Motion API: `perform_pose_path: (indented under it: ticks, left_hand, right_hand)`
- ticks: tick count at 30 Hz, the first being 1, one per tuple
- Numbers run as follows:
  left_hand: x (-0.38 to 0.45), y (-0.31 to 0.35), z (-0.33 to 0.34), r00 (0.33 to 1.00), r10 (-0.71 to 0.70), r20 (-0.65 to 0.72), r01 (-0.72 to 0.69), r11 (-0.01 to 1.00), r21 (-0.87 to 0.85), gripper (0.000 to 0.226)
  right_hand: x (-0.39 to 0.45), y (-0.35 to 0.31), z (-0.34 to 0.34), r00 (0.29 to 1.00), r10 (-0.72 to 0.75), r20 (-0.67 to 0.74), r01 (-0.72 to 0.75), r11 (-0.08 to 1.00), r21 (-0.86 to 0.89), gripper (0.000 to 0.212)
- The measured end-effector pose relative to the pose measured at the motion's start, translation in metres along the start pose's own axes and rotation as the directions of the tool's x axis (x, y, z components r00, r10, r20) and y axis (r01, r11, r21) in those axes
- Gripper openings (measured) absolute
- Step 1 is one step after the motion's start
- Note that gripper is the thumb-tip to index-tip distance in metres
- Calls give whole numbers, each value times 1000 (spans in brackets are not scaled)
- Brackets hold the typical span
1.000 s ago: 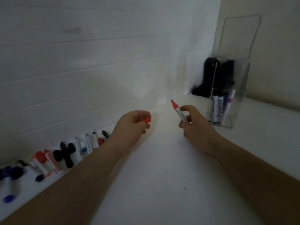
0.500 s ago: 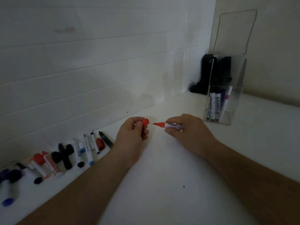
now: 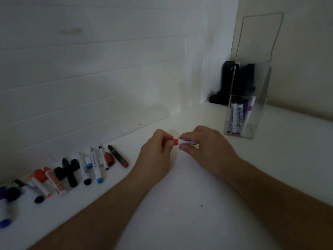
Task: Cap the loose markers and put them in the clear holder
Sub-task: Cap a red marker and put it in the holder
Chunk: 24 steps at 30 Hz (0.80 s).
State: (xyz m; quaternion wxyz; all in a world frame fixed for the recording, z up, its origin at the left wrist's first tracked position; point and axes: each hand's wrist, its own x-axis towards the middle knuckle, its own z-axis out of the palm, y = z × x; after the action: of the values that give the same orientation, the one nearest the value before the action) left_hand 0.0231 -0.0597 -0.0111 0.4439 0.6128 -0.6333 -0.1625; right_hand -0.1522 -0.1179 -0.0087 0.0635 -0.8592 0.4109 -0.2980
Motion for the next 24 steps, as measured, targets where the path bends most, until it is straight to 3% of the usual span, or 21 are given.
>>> perform_pose_path:
  ticks: [5,9,13,18,21,23,24]
  left_hand:
    - [-3,2,-3,998,-42,49,48,989,-140,20]
    - [-4,0,-2,999,-26,37,31,990,-141,23]
    - [-4,0,-1,999,3,38,1,995,-101,23]
    - [-1,-1,1,999,16,38,-10,988,-157,14]
    - [-2,0,5,999,42,14,-39,986,-163,7]
    - [-4,0,4,999,43,15,-39,980,-193,16]
    - [-5,0,4,999,44,29,-38,981,-188,22]
  right_hand:
    - [-2,-5,-3,996,-88,0,88,992,-95,39]
    - [-5,-10,0,995,-102,-10,100,984,-149,49]
    - [-7,-10,5,994,-102,-45,99,994,-55,39]
    - [-2,-12,0,993,-109,40,112,992,-56,32]
    - [-1,-20,-6,984,-158,76,173,950,-259,28]
    - [2,-25,-19,989,-145,16,142,936,-323,27]
    - [5,-29,-32,994,-88,-65,70,968,-243,28]
